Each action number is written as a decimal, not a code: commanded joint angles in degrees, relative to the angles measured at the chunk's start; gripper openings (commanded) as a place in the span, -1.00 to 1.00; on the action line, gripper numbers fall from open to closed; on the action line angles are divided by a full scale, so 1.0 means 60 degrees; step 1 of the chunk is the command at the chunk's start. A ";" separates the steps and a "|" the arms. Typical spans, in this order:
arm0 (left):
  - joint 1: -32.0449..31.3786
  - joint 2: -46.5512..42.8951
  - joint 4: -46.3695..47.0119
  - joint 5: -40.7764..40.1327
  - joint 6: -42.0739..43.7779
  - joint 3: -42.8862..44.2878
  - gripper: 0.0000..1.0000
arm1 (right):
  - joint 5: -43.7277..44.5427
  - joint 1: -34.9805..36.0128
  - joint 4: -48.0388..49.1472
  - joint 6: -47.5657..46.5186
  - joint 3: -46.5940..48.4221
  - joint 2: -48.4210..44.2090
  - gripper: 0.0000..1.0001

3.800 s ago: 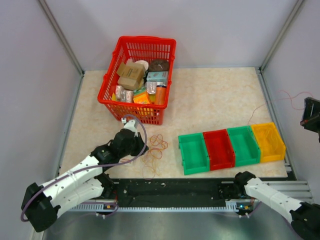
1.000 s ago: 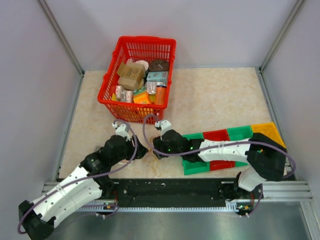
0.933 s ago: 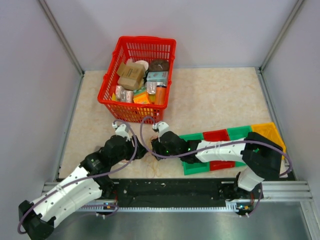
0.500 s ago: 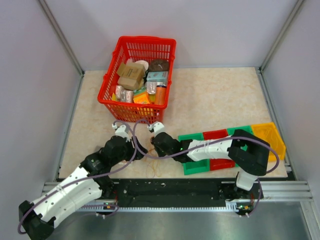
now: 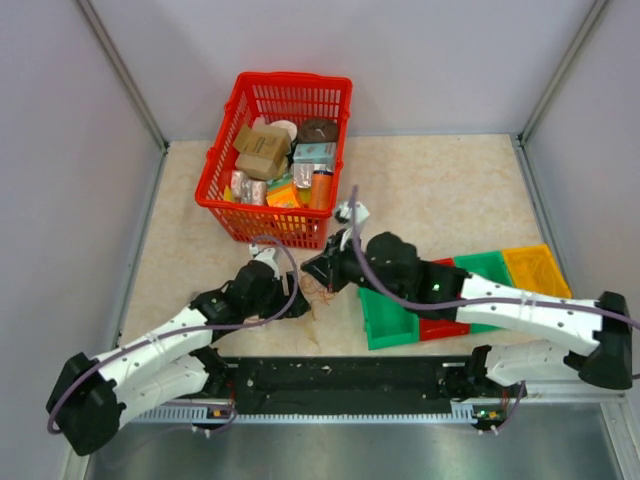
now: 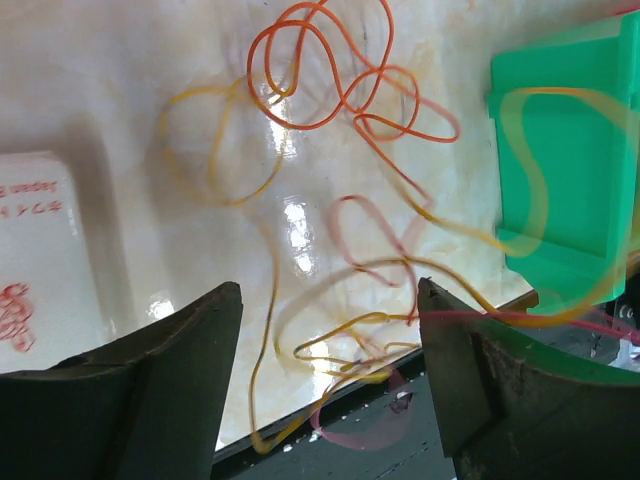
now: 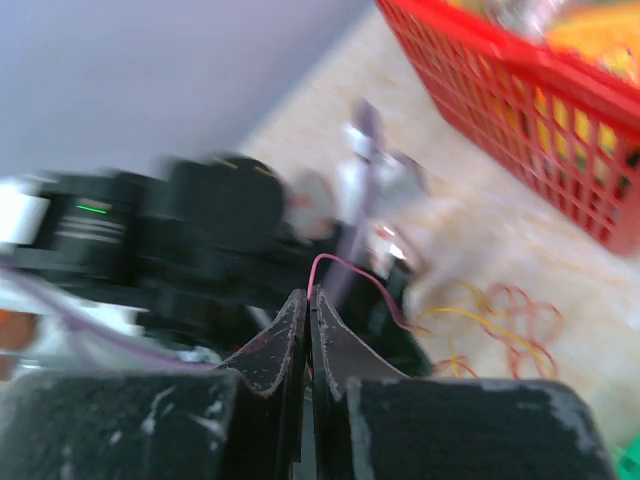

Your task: Untangle the cables

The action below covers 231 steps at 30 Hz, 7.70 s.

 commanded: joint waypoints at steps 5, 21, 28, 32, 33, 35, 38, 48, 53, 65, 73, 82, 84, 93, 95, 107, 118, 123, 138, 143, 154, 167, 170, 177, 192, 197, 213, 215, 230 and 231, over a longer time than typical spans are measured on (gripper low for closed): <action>0.0068 0.1414 0.1658 0.0531 -0.0011 0.0382 -0.07 | -0.2475 0.0136 0.0517 0.1002 0.2082 -0.1049 -1.00; 0.0375 0.0421 0.1366 0.0180 0.0003 -0.0540 -1.00 | 0.2627 0.0150 -0.4097 -0.3040 0.6997 -0.2293 -1.00; 0.0419 -0.0342 0.0575 -0.0172 0.0325 -0.0277 -1.00 | 0.8157 0.0136 -0.5429 -0.3470 0.4901 -0.3625 -1.00; 0.0434 -0.0503 0.0428 -0.0158 0.0399 -0.0028 -1.00 | 0.8683 0.0136 -0.6714 -0.1714 0.3173 -0.4986 -1.00; 0.0434 -0.0533 0.0413 -0.0143 0.0399 0.0016 -1.00 | 0.8977 0.0092 -0.7373 -0.1114 0.2937 -0.5149 -1.00; 0.0434 -0.0562 0.0442 -0.0026 0.0385 0.0119 -1.00 | 0.9490 -0.0112 -0.8677 0.0014 0.2599 -0.5370 -1.00; 0.0434 -0.0518 0.0471 0.0091 0.0472 0.0294 -1.00 | 0.8881 -0.1323 -0.9489 0.0825 0.2233 -0.5356 -1.00; 0.0434 -0.0562 0.0280 0.0208 0.0487 0.0544 -1.00 | 0.6680 -0.4888 -0.9812 -0.0141 0.3211 -0.4345 -1.00; 0.0434 -0.0533 0.0252 0.0194 0.0546 0.0617 -1.00 | 0.7016 -0.4888 -0.9914 -0.0843 0.4632 -0.4360 -1.00; 0.0448 -0.0459 0.0383 0.0311 0.0531 0.0529 -1.00 | 0.8320 -0.4888 -1.0046 -0.1124 0.4021 -0.4389 -1.00; 0.0448 -0.0621 0.0178 0.0252 0.0677 0.0574 -1.00 | 0.7634 -0.5005 -1.0280 0.0455 0.2309 -0.4711 -1.00; 0.0434 -0.0679 0.0091 0.0414 0.0736 0.0735 -1.00 | 0.4923 -0.8006 -1.0296 0.3828 -0.0314 -0.3775 -1.00; 0.0448 -0.0825 -0.0055 0.0385 0.0780 0.0778 -1.00 | 0.4573 -0.8534 -0.9829 0.3610 -0.0857 -0.3730 -1.00; 0.0463 -0.1031 -0.0159 0.0443 0.0809 0.0822 -1.00 | 0.1773 -1.0834 -0.7307 0.2100 -0.2544 -0.2780 -1.00; 0.0463 -0.1016 -0.0115 0.0487 0.0853 0.0822 -1.00 | 0.1715 -1.0880 -0.7248 0.2056 -0.2441 -0.2515 -0.89; 0.0463 -0.0680 0.0237 0.0692 0.0809 0.0866 -1.00 | 0.3456 -0.7736 -0.9429 0.2025 -0.0027 -0.3145 0.91; 0.0551 -0.0826 0.0092 0.1585 0.1043 0.1247 -1.00 | -0.1634 -0.1492 -0.0885 -0.1430 -0.1837 -0.1900 0.83; 0.0566 -0.0841 -0.0290 0.1644 0.1278 0.1408 -1.00 | -0.3192 -0.1388 0.1319 -0.1445 -0.2221 -0.0744 0.75; 0.0551 -0.1016 -0.0642 0.1176 0.1322 0.1511 -1.00 | -0.0467 -0.0670 -0.1110 -0.1739 -0.0185 0.0710 -1.00; 0.0580 -0.0914 -0.0525 0.0809 0.1103 0.1262 -0.56 | -0.0937 -0.0406 -0.0834 -0.1212 0.0517 -0.0767 -1.00; 0.0595 -0.1281 0.0383 0.1204 0.1043 0.0822 0.31 | -0.0951 -0.0406 -0.1594 -0.0917 0.2875 -0.1943 -1.00; 0.0624 -0.3444 -0.1255 -0.1196 0.0356 0.0369 -0.03 | 0.0086 -0.0406 -0.3527 -0.2101 0.0916 -0.0319 0.07; 0.0610 -0.4106 -0.1652 -0.1403 0.0121 0.0295 -0.01 | 0.0381 -0.0406 -0.3908 -0.2965 0.0841 0.0690 0.14; 0.0639 -0.4385 -0.2179 -0.1651 0.0091 0.0397 0.02 | 0.0439 -0.0333 -0.4055 -0.5397 0.1089 0.2654 0.18; 0.0624 -0.5777 -0.2488 -0.1916 -0.0070 0.0295 0.17 | 0.2724 0.0136 -0.3703 -0.7832 0.2011 0.6258 0.04; 0.0624 -0.5777 -0.2444 -0.1886 -0.0040 0.0295 0.18 | 0.2915 0.0151 -0.3060 -0.7759 0.1983 0.6757 -0.38; 0.0610 -0.5894 -0.2502 -0.2355 -0.0230 0.0207 0.15 | 0.2346 0.0165 -0.2371 -0.5505 0.1718 0.1035 -1.00; 0.0624 -0.5749 -0.2342 -0.2181 -0.0216 0.0149 0.18 | 0.2227 0.0136 -0.2341 -0.5168 0.2040 0.0287 -1.00; 0.0624 -0.3551 -0.0862 -0.0407 0.0121 0.0339 0.29 | 0.5611 -0.4060 -0.6555 -0.2255 0.4708 -0.1473 -1.00; 0.0624 -0.3507 -0.0847 -0.0363 0.0121 0.0339 0.29 | 0.5828 -0.4648 -0.6937 -0.1903 0.4577 -0.1561 -1.00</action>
